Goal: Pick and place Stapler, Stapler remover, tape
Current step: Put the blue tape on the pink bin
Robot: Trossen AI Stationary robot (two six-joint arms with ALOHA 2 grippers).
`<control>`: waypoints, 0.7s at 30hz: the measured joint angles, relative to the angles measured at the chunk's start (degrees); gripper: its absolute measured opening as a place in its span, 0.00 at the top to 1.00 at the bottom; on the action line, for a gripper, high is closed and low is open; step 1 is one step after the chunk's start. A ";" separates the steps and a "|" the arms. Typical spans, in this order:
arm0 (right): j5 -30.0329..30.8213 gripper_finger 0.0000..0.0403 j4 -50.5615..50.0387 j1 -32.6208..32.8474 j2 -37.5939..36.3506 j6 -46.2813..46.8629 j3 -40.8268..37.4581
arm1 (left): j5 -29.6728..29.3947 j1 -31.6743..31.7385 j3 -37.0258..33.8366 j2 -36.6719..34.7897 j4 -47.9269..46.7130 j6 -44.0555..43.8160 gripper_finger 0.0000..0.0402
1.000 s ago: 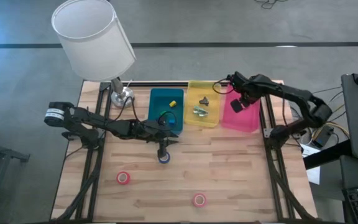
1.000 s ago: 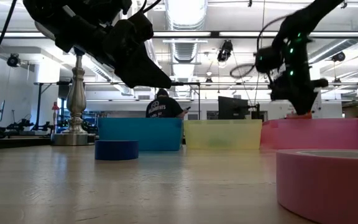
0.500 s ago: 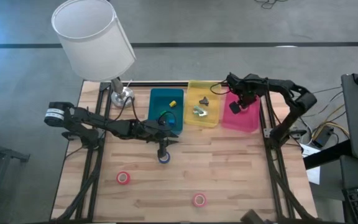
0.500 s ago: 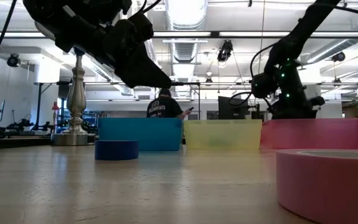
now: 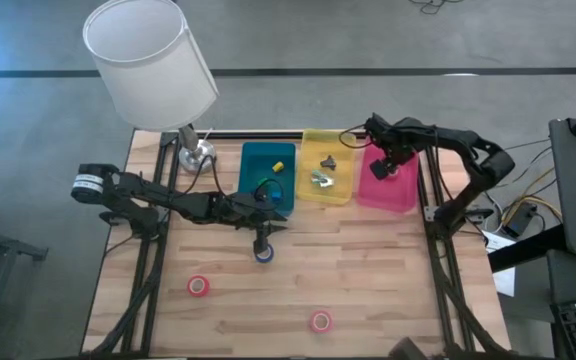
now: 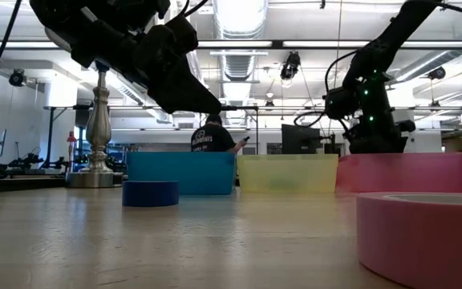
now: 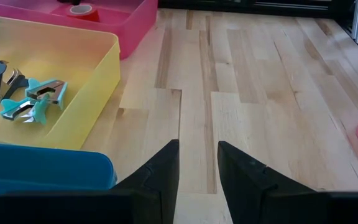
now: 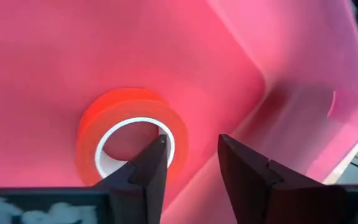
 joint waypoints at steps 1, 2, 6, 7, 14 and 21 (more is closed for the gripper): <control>-0.22 0.63 -0.21 0.13 -0.63 0.01 0.00 | 0.00 0.00 0.00 0.00 0.01 0.00 0.72; -0.63 0.62 -0.51 0.17 -1.39 0.02 -0.01 | 0.00 0.01 0.00 0.00 0.01 0.00 0.72; -3.38 0.60 -1.45 1.26 -5.48 2.32 -0.04 | 0.07 -0.01 0.00 0.00 -0.06 -0.05 0.72; -4.36 0.59 -1.83 1.78 -6.77 2.88 -0.04 | 0.38 -0.01 0.00 0.00 -0.15 -0.13 0.72; -9.62 0.59 -2.29 9.59 -18.78 6.24 -0.57 | 7.51 -3.05 1.42 -0.14 -4.31 2.45 0.72; -9.81 0.60 -0.84 23.66 -29.16 13.59 -1.42 | 4.78 -7.83 6.18 -0.15 -23.47 -3.04 0.77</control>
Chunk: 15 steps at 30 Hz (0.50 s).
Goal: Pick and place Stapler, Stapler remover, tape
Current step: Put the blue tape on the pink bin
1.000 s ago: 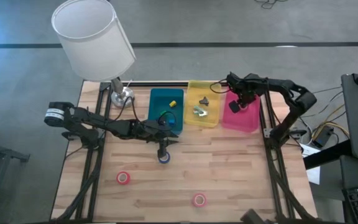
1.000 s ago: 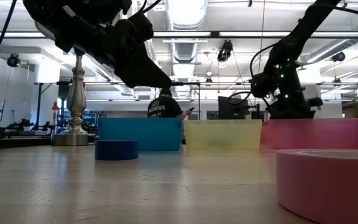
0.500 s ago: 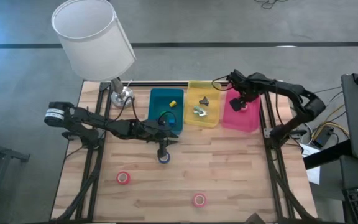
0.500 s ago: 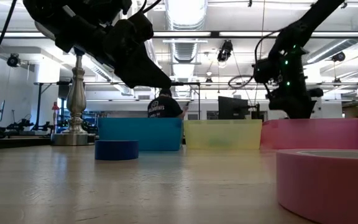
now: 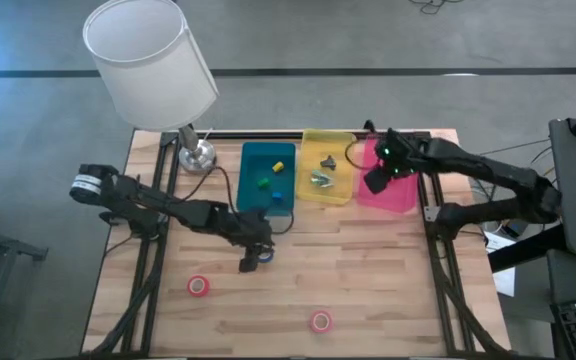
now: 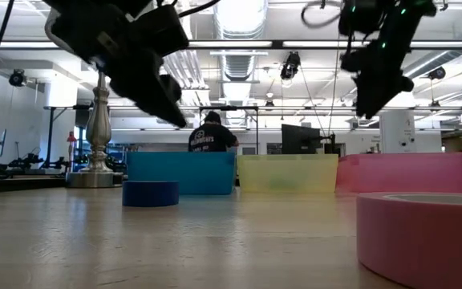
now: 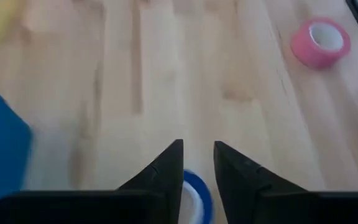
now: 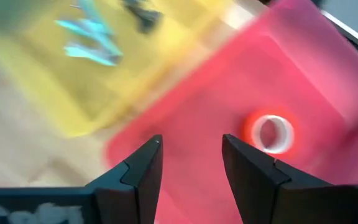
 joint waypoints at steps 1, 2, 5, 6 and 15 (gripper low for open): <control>0.09 0.60 0.50 2.11 -0.90 0.98 -0.24 | -0.07 -0.74 0.05 0.00 -0.96 -1.12 0.78; 0.13 0.60 1.02 4.12 -1.54 1.94 -0.40 | -0.16 -1.49 0.05 0.00 -1.42 -2.03 0.79; 0.27 0.59 3.77 9.82 -2.63 2.80 -1.11 | -0.21 -3.58 -0.63 0.00 -1.27 -5.03 0.80; 0.27 0.59 4.91 11.44 -2.71 2.78 -1.34 | -0.21 -4.19 -0.89 0.00 -1.64 -6.24 0.80; 0.29 0.57 14.69 21.47 1.41 2.60 -3.81 | -5.22 -6.40 -2.32 1.73 -1.71 -14.27 0.77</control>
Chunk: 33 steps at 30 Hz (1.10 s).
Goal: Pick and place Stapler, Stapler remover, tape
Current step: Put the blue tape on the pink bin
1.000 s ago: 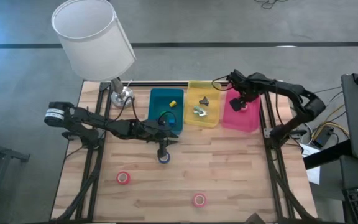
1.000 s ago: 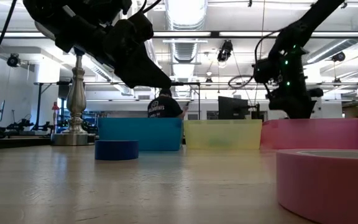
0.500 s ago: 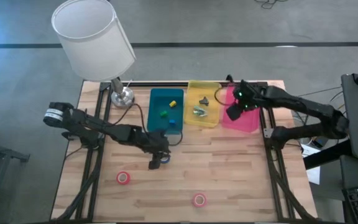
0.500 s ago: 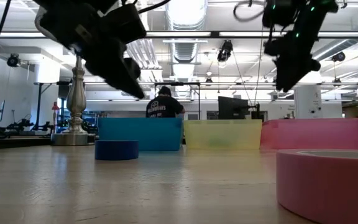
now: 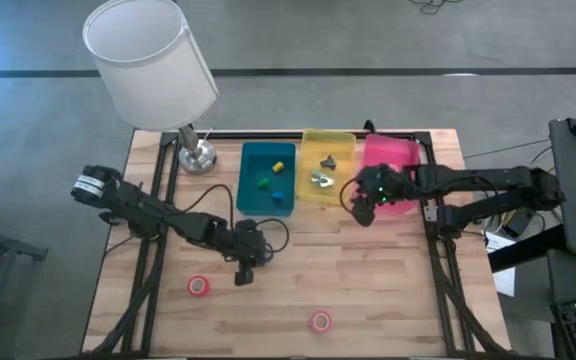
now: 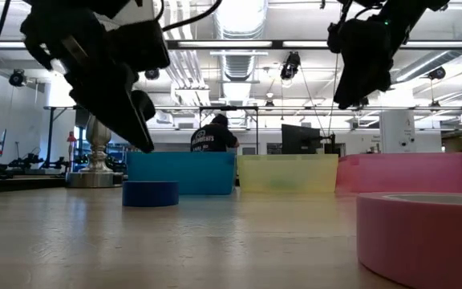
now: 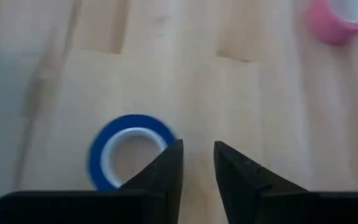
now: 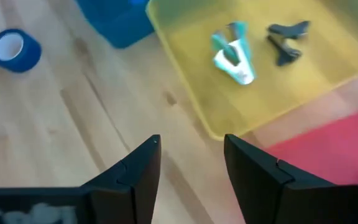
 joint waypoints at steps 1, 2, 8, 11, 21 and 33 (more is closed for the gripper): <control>0.00 0.57 0.69 0.74 0.67 -0.02 -0.22 | -1.62 0.00 -0.09 0.34 -0.04 -0.22 0.75; 0.00 0.56 1.34 1.32 1.47 -0.04 -0.30 | -3.06 0.00 -0.12 0.74 -0.05 -0.26 0.74; 0.00 0.56 1.67 3.80 6.58 -0.13 -0.35 | -4.63 -0.15 -0.16 3.46 -0.01 1.45 0.65; -0.10 0.56 1.73 4.45 8.98 -0.15 -0.35 | -4.63 -0.13 -0.16 5.13 -0.01 2.52 0.62; -0.48 0.55 3.04 4.52 15.05 -0.28 -0.35 | -4.94 -0.09 -0.08 8.67 1.43 4.50 0.71; -7.06 0.59 16.17 6.02 16.39 -7.51 -0.37 | -4.28 -0.09 -0.22 8.38 7.31 8.60 0.90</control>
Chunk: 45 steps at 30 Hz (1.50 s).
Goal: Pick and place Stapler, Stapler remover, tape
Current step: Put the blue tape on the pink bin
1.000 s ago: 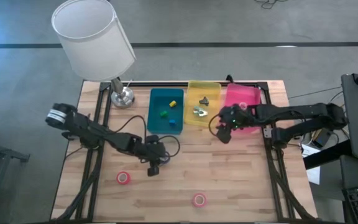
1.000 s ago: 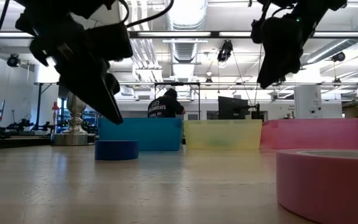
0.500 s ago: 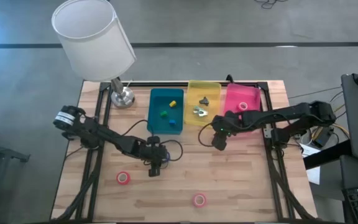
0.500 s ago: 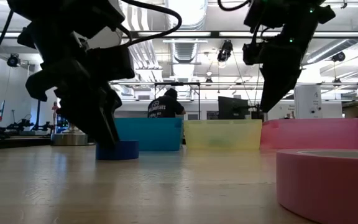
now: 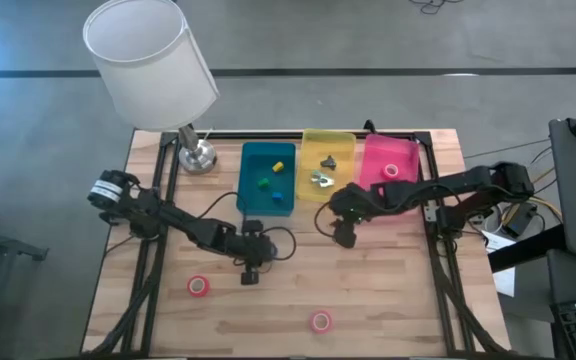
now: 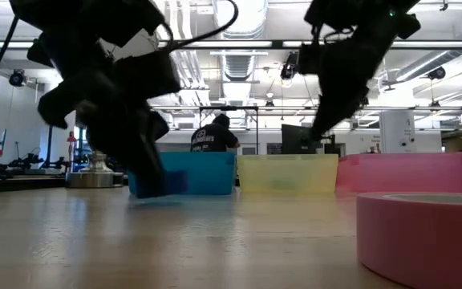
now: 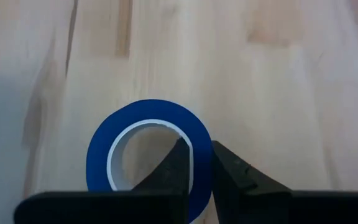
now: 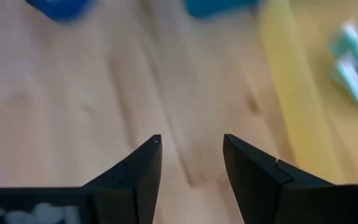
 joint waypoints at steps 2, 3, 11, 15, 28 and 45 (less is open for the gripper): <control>-2.02 0.59 4.74 0.85 -0.05 -2.73 0.00 | 0.00 0.00 0.56 -0.01 1.12 1.07 0.90; -2.94 0.59 7.00 1.46 0.06 -4.51 0.00 | -0.02 0.00 1.09 -0.01 1.66 1.82 0.90; -4.94 0.59 17.11 7.71 0.17 -18.02 -0.11 | -0.17 0.02 6.93 -0.08 4.29 9.79 0.89; -4.92 0.59 18.44 10.05 0.17 -25.13 -0.11 | 3.14 0.07 9.96 -0.14 4.30 14.91 0.89; -4.77 0.59 22.97 14.25 0.19 -49.34 -0.11 | 10.08 0.46 14.70 -0.01 8.32 16.36 0.88; -4.96 0.59 28.14 17.44 0.15 -64.15 -0.15 | 16.86 1.46 14.57 0.65 15.08 12.33 0.88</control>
